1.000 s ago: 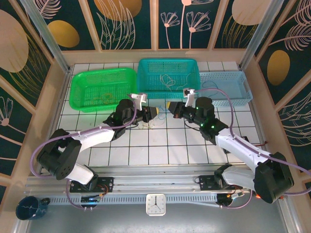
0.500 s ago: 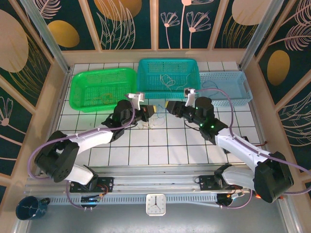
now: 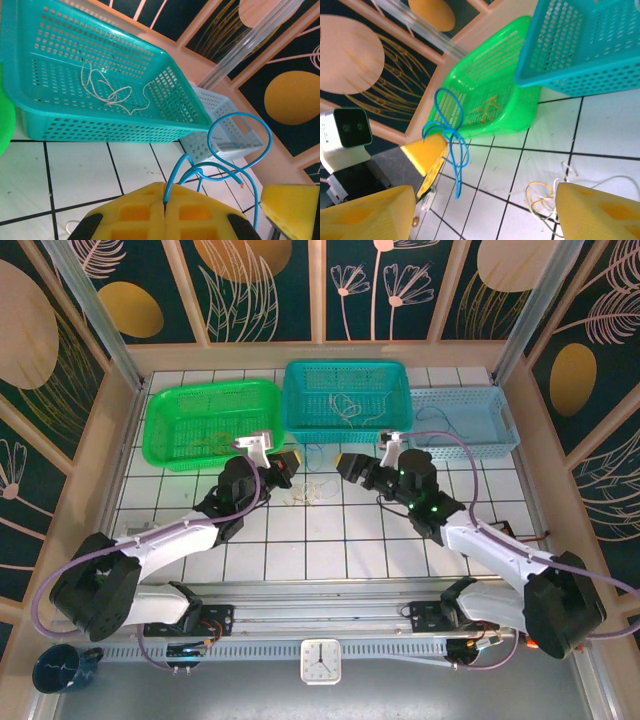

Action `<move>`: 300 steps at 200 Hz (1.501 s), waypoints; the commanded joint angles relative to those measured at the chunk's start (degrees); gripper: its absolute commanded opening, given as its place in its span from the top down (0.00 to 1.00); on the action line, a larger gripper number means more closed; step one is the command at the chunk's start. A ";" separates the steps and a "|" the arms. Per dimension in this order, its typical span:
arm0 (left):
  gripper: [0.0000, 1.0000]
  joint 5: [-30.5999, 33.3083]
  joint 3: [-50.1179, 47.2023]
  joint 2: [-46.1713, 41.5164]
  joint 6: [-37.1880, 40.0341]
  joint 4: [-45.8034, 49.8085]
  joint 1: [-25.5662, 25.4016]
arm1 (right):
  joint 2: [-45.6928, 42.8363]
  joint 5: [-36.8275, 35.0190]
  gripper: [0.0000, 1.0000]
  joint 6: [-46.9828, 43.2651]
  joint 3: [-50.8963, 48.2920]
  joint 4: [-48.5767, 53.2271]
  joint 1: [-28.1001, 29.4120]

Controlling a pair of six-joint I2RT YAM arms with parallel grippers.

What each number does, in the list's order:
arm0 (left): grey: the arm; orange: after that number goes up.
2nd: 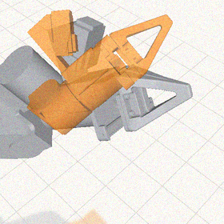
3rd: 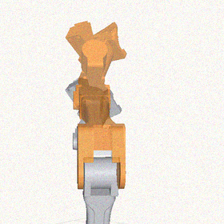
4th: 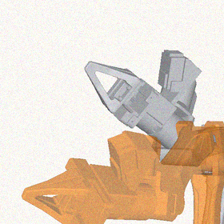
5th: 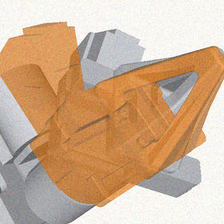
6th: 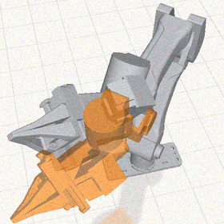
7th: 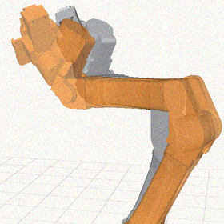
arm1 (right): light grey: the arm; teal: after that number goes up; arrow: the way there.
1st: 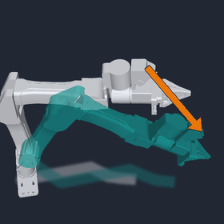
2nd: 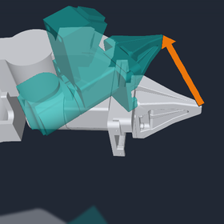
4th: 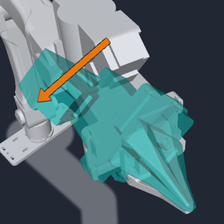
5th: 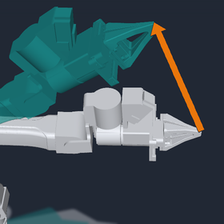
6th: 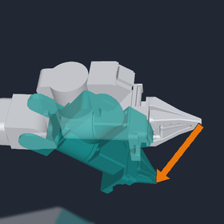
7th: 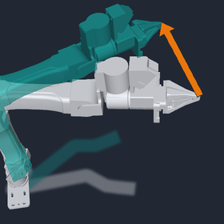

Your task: Untangle the cables

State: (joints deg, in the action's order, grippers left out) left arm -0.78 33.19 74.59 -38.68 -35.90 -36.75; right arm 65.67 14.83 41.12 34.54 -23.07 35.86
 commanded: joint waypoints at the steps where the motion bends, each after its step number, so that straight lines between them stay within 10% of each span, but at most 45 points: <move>1: 1.00 2.00 -0.32 -1.20 -0.87 -2.60 0.18 | 2.47 -0.78 0.26 1.76 0.57 -5.50 2.09; 88: 1.00 1.65 -0.05 -1.59 -0.96 -2.51 0.15 | 13.47 0.88 0.39 1.63 7.47 -11.05 6.33; 135: 1.00 2.05 -0.39 -2.17 -0.90 -2.49 0.19 | 15.81 1.52 1.00 1.82 7.70 -11.85 6.42; 300: 1.00 6.52 -1.86 -4.29 0.50 1.25 1.07 | -8.71 -17.12 1.00 -4.37 -4.17 12.85 -14.45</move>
State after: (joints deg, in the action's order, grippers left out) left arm 1.23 32.18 71.40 -38.61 -34.24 -37.21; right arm 58.30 8.14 37.36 29.56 -15.53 23.94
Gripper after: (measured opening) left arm 0.043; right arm 0.049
